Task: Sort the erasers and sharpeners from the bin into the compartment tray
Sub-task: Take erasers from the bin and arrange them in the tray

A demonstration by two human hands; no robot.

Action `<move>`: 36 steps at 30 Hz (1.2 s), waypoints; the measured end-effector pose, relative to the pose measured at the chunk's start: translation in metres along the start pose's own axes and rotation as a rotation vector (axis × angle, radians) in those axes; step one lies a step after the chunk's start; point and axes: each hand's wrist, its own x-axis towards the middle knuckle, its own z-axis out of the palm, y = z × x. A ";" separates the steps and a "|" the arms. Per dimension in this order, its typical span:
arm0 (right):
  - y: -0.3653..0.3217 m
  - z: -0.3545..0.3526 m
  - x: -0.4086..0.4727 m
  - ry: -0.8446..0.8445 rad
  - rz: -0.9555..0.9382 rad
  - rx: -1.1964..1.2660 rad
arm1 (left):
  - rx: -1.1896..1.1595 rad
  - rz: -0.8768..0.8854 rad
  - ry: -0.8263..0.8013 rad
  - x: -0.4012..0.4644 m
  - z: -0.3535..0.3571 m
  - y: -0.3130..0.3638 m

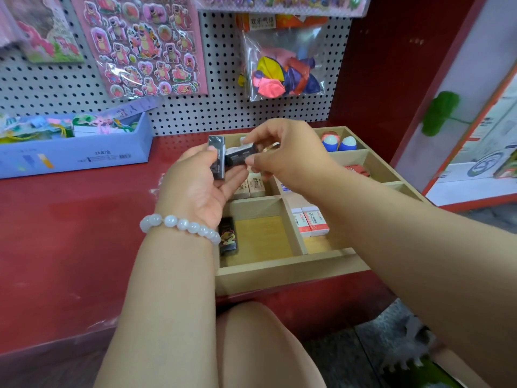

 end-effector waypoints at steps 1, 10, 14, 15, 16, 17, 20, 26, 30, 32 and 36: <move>-0.001 -0.001 -0.003 -0.015 -0.008 0.013 | -0.010 0.004 0.011 0.000 0.000 0.000; 0.001 -0.009 -0.017 -0.172 0.005 -0.012 | 0.100 0.008 0.005 -0.002 0.003 -0.003; 0.001 -0.014 -0.019 -0.211 0.000 -0.023 | 0.153 0.019 -0.022 -0.005 0.003 -0.003; 0.001 -0.016 -0.019 -0.220 -0.004 -0.036 | 0.163 0.021 -0.029 -0.006 0.003 -0.003; 0.002 -0.017 -0.019 -0.226 -0.006 -0.051 | 0.171 0.022 -0.032 -0.007 0.004 -0.003; 0.002 -0.018 -0.020 -0.226 -0.007 -0.061 | 0.187 0.028 -0.020 -0.008 0.004 -0.002; 0.001 -0.024 -0.022 -0.220 -0.014 -0.080 | 0.185 0.093 0.097 -0.007 0.002 0.002; 0.000 -0.021 -0.042 -0.429 0.043 -0.241 | -0.038 0.188 0.289 0.000 -0.013 0.012; -0.002 -0.004 -0.049 -0.467 0.039 -0.395 | -0.053 0.187 0.263 0.000 -0.013 0.011; -0.003 0.003 -0.051 -0.454 -0.009 -0.516 | -0.041 0.183 0.244 0.001 -0.014 0.010; -0.004 0.014 -0.051 -0.471 -0.069 -0.709 | 0.005 0.172 0.212 0.000 -0.012 0.010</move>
